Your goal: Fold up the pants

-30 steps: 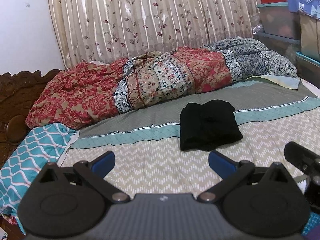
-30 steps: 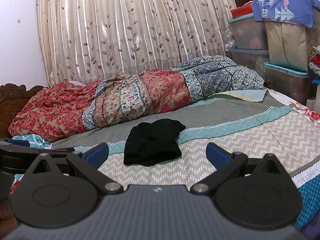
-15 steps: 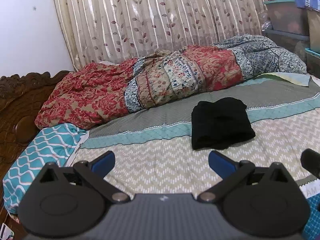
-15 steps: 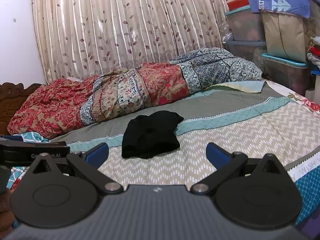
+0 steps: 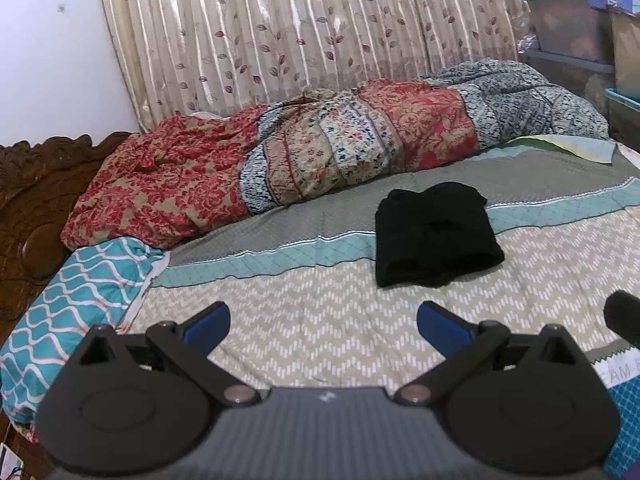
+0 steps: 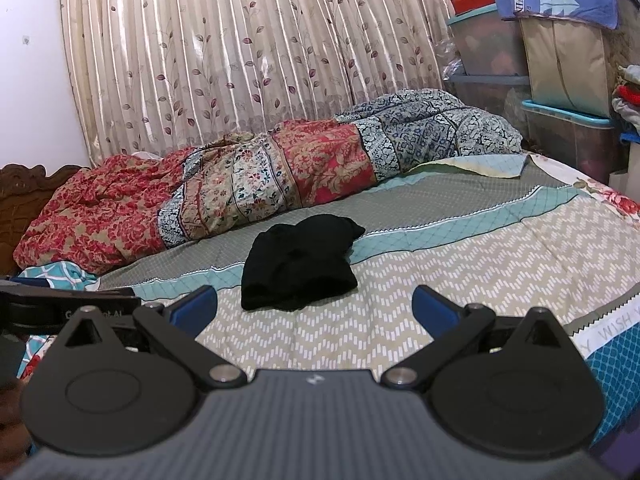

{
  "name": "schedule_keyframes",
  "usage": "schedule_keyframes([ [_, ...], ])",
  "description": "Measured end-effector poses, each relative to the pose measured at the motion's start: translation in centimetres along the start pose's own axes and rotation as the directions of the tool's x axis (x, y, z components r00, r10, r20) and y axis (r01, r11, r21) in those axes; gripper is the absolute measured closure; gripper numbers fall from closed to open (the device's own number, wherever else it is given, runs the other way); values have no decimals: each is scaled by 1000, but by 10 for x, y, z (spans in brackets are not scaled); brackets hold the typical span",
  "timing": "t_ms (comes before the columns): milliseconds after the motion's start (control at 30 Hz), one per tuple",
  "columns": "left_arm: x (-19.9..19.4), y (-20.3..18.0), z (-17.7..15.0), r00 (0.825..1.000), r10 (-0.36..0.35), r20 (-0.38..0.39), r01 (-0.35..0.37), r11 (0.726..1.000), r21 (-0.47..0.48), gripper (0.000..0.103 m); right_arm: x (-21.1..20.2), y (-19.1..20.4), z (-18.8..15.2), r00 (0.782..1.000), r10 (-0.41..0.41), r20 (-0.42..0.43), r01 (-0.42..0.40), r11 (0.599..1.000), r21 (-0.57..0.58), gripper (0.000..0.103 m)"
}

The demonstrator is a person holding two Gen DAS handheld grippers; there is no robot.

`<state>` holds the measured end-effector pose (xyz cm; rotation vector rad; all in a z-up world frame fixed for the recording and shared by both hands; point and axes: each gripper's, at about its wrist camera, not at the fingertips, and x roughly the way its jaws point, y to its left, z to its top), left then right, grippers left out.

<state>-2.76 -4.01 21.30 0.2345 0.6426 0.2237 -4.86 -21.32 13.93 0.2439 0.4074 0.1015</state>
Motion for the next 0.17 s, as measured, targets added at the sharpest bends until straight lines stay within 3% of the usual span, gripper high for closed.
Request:
schedule_keyframes([
  [167, 0, -3, -3, 999, -33, 3, 33, 999, 15, 0, 0, 0, -3, 1000, -5, -1, 5, 1000, -3, 0],
])
